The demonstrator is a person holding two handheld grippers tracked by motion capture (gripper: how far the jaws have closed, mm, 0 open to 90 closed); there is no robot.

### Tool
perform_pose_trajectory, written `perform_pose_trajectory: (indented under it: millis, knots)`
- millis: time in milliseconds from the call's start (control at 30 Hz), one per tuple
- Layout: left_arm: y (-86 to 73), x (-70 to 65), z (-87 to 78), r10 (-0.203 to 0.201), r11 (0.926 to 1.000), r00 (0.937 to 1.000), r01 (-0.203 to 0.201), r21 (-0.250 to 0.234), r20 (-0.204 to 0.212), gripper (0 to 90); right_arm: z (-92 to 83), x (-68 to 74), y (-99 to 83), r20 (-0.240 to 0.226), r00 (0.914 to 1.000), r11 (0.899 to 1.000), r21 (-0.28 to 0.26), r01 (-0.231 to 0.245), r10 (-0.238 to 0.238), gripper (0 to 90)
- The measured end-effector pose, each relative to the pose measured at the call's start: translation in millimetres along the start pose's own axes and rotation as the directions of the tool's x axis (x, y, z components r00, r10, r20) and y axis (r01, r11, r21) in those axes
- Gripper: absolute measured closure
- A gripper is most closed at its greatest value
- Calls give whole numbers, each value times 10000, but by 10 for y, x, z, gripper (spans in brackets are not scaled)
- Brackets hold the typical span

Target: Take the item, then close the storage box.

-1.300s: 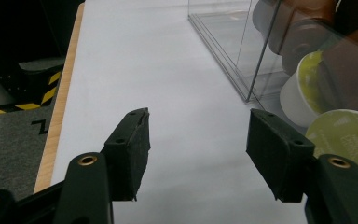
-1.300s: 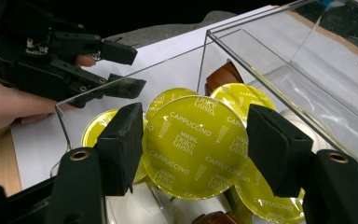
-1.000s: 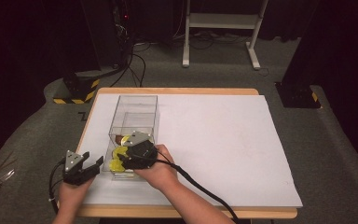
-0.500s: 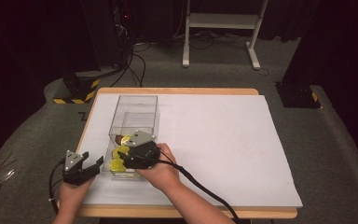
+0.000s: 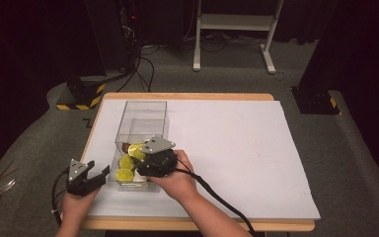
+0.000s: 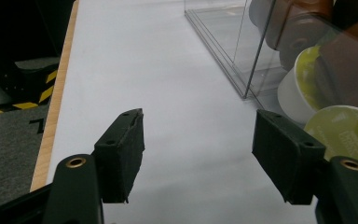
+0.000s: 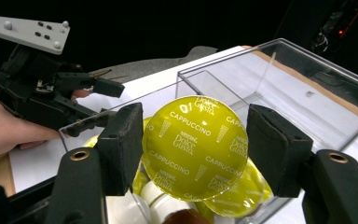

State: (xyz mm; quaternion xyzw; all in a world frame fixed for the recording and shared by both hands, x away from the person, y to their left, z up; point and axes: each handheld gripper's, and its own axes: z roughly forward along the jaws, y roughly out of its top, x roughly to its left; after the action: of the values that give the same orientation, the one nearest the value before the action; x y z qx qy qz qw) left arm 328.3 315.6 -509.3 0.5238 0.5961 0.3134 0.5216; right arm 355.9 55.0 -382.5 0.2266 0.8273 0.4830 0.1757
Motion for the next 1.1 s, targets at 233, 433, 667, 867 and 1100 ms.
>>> perform_pose_trajectory:
  millis: [233, 433, 667, 867, 1100]
  knots:
    - [-3, -2, -3, 89, 10000, 10000, -89, -6, 23, 342, -131, -132, -82, 365, 9990, 9996, -114, -247, 251, 381]
    - [-4, -5, 1, 77, 10000, 10000, -77, -8, 20, 341, -245, -254, -186, 673, 9967, 9988, -208, -444, 458, 381]
    - [-8, -16, 12, -18, 10000, 10000, 17, -16, -14, 341, -349, -391, -327, 964, 9925, 9970, -259, -725, 747, 381]
    - [-7, -11, 3, 44, 10000, 10000, -44, -14, 35, 341, -433, -501, -423, 1213, 9877, 9950, -313, -951, 982, 381]
    - [-7, -14, 12, -36, 10000, 10000, 36, 10, 55, 341, -515, -621, -532, 1473, 9821, 9929, -356, -1134, 1174, 382]
